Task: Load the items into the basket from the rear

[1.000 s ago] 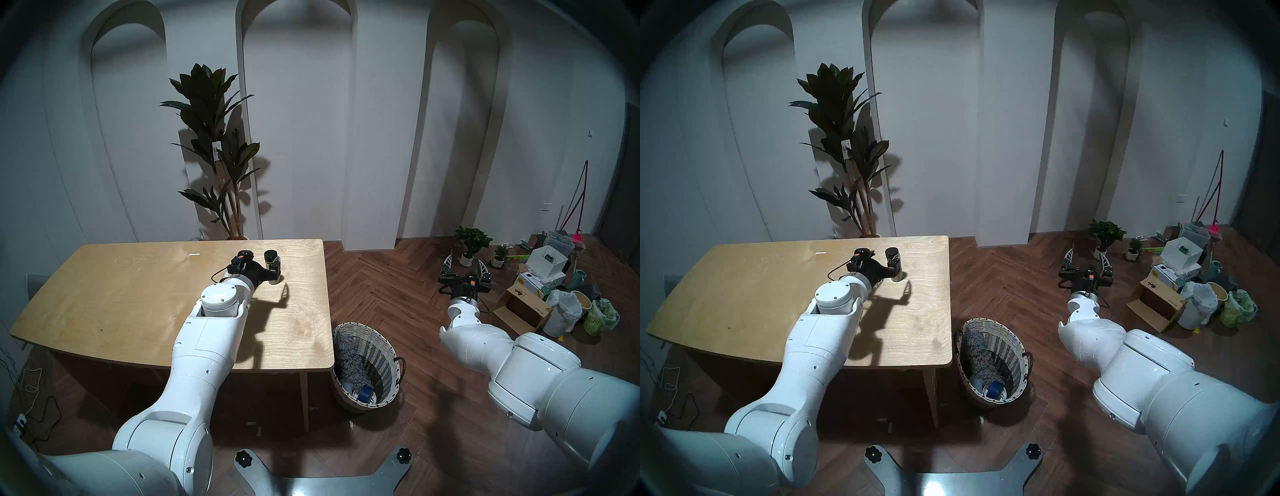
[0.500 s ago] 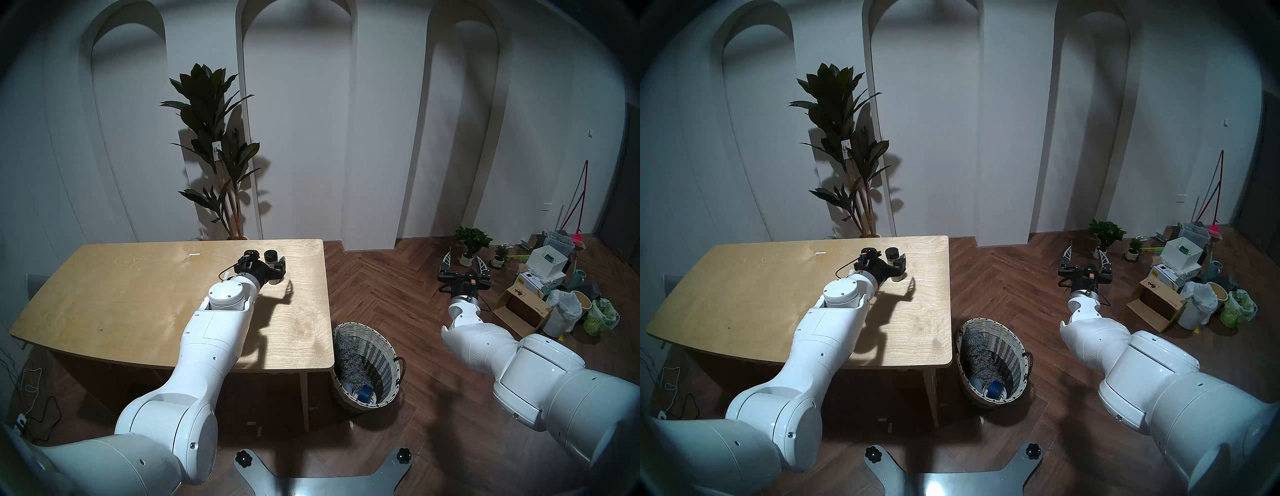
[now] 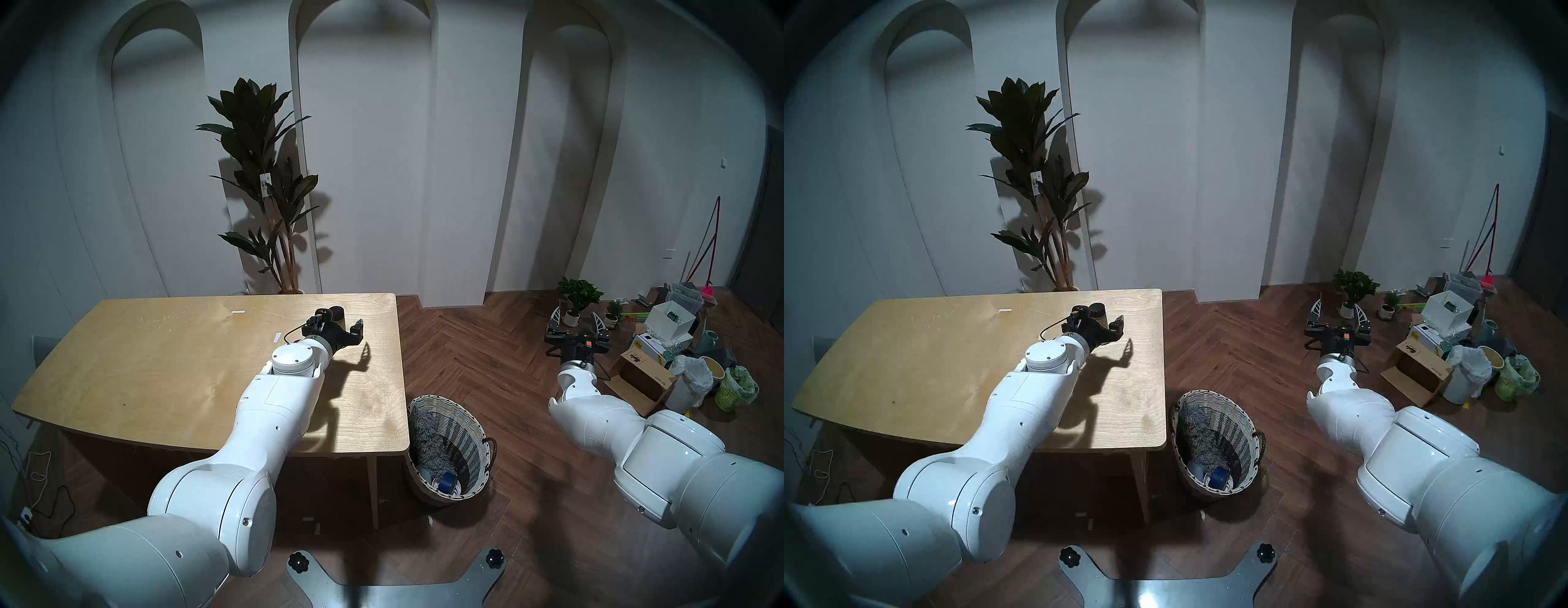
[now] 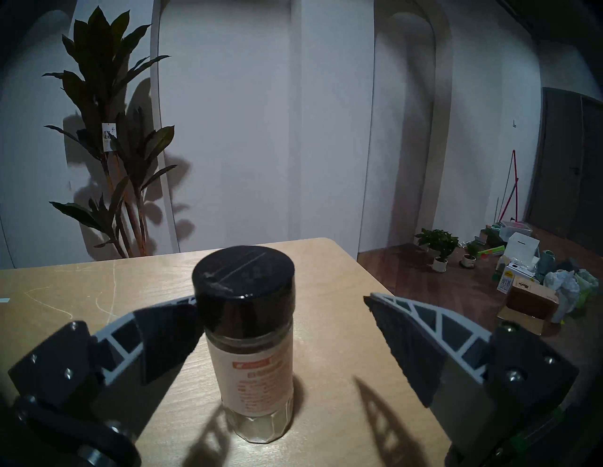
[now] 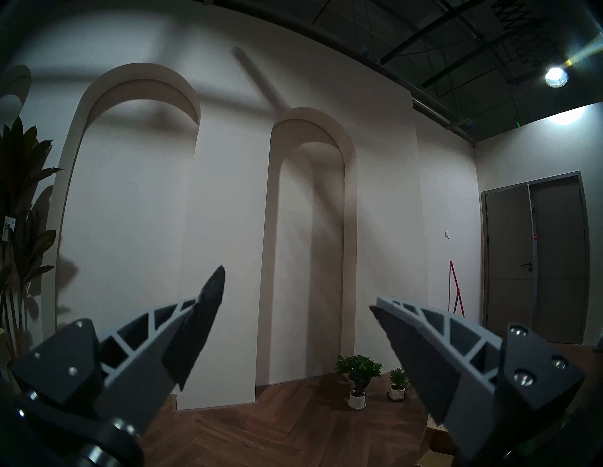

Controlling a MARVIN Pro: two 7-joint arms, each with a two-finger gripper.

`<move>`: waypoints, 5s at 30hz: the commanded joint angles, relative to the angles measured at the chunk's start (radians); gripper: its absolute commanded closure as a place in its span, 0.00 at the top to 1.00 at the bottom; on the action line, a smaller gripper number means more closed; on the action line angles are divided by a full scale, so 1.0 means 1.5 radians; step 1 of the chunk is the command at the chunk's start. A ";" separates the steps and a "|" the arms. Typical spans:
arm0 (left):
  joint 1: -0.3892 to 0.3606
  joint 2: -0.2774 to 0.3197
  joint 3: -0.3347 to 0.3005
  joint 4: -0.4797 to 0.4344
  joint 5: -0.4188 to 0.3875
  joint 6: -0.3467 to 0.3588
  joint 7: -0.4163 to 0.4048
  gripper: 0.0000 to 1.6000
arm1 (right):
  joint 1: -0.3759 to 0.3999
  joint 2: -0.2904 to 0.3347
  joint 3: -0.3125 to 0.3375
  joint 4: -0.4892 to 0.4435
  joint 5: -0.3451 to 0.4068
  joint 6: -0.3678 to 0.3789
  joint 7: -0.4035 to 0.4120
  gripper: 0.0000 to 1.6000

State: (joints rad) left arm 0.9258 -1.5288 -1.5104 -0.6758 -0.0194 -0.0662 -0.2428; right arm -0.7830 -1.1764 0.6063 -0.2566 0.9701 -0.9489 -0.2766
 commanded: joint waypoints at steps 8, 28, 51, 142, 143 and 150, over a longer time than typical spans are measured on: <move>-0.077 -0.011 0.009 0.061 0.014 -0.017 0.026 1.00 | -0.005 0.038 0.018 -0.024 0.001 -0.007 -0.002 1.00; -0.129 -0.020 0.013 0.140 0.027 -0.048 0.061 0.00 | -0.031 0.063 0.043 -0.075 -0.002 -0.007 -0.002 1.00; -0.173 -0.145 0.060 0.159 0.044 -0.095 0.094 0.00 | -0.093 0.093 0.063 -0.125 0.000 -0.007 -0.021 1.00; -0.171 -0.007 0.070 0.172 0.103 -0.278 0.164 1.00 | -0.107 0.134 0.020 -0.608 -0.062 0.204 -0.080 1.00; -0.166 -0.010 0.073 0.172 0.104 -0.279 0.160 1.00 | -0.106 0.130 0.019 -0.611 -0.065 0.207 -0.080 1.00; -0.140 -0.012 0.079 0.163 0.103 -0.291 0.145 1.00 | -0.097 0.099 0.009 -0.625 -0.071 0.233 -0.087 1.00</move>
State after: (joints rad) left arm 0.6941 -1.5454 -1.4040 -0.3948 0.1300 -0.4704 -0.0005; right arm -0.9697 -0.9683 0.6289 -1.1551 0.8727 -0.6248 -0.4000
